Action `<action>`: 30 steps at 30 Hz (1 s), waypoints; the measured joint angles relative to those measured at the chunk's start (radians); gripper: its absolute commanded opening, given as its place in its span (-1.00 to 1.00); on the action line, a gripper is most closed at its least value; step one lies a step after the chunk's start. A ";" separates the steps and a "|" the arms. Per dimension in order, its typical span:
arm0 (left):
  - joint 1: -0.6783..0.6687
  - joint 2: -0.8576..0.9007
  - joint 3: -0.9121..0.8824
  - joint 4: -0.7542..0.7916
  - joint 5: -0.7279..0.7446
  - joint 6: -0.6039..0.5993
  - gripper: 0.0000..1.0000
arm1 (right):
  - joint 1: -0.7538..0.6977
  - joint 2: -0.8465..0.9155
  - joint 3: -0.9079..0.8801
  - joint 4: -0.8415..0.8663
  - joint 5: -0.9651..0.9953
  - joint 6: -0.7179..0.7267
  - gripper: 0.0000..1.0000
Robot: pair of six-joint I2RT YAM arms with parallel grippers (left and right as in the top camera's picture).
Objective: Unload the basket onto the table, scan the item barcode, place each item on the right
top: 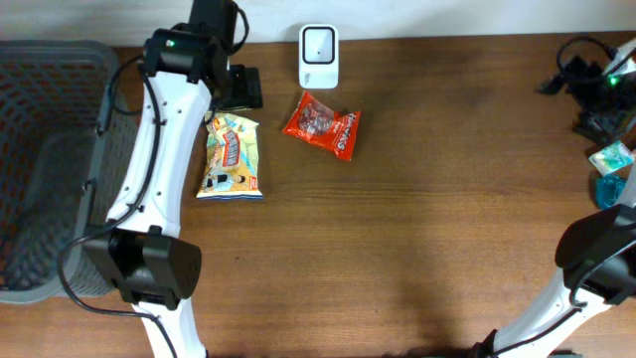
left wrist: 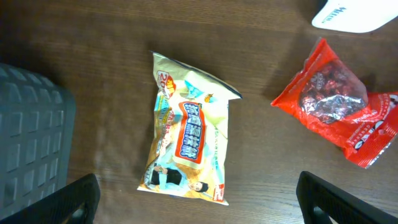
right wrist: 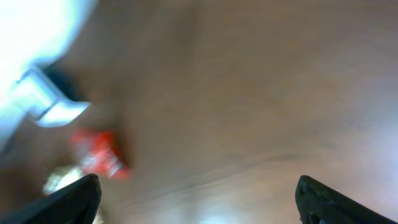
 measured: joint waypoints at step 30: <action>0.075 0.001 0.000 -0.063 0.015 -0.071 0.98 | 0.840 0.403 -0.001 0.516 0.211 -0.837 0.48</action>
